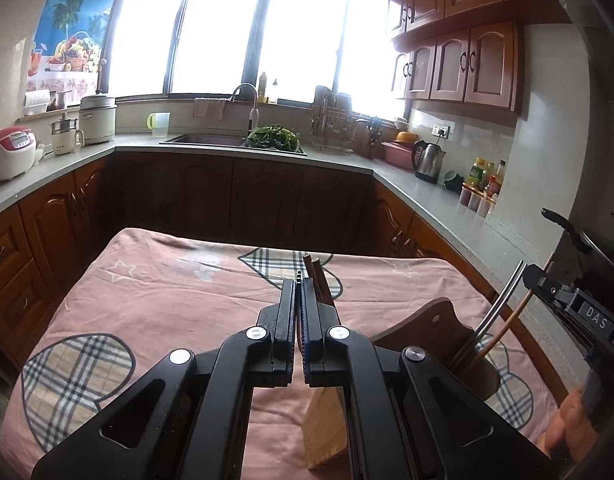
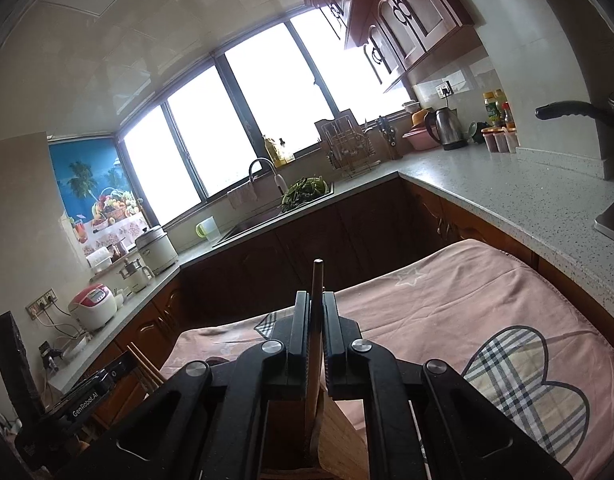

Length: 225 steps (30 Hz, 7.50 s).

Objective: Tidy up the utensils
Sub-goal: 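Lift the fork and chopstick with both grippers and lower them into the wooden holder, then open both grippers to release the fork and chopstick into the holder, then move both open grippers back to the utensil pile, then close left gripper on a wooden chopstick while right gripper grasps a silver fork, then carry the chopstick and fork with both grippers over the holder and insert them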

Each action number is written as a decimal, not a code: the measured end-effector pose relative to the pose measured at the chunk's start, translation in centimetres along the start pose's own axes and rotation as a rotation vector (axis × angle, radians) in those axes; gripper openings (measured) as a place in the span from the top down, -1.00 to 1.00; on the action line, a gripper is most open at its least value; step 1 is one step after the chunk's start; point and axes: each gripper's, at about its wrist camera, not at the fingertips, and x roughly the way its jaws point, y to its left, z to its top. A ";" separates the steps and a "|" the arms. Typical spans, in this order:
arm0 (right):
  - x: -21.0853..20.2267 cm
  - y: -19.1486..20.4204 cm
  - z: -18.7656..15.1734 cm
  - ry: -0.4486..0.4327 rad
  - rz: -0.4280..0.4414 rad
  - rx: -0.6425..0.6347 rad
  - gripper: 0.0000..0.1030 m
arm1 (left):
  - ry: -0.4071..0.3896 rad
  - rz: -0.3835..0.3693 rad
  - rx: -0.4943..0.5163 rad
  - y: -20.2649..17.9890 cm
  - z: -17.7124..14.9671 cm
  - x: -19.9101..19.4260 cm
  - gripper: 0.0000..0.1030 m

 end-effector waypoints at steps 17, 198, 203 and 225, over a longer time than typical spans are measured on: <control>1.3 0.7 -1.2 0.077 -0.010 -0.037 0.79 | 0.036 -0.044 0.032 -1.0 -0.5 0.7 0.96; -12.5 -1.0 -16.3 0.528 0.125 0.013 0.85 | 0.479 -0.182 0.277 -0.1 -12.7 -12.2 0.91; -13.9 0.2 -15.0 0.485 0.142 -0.005 0.88 | 0.394 -0.202 0.221 0.9 -11.0 -15.4 0.91; -16.4 2.3 -10.4 0.344 0.155 -0.025 0.95 | 0.190 -0.246 -0.005 5.3 -8.2 -21.0 0.91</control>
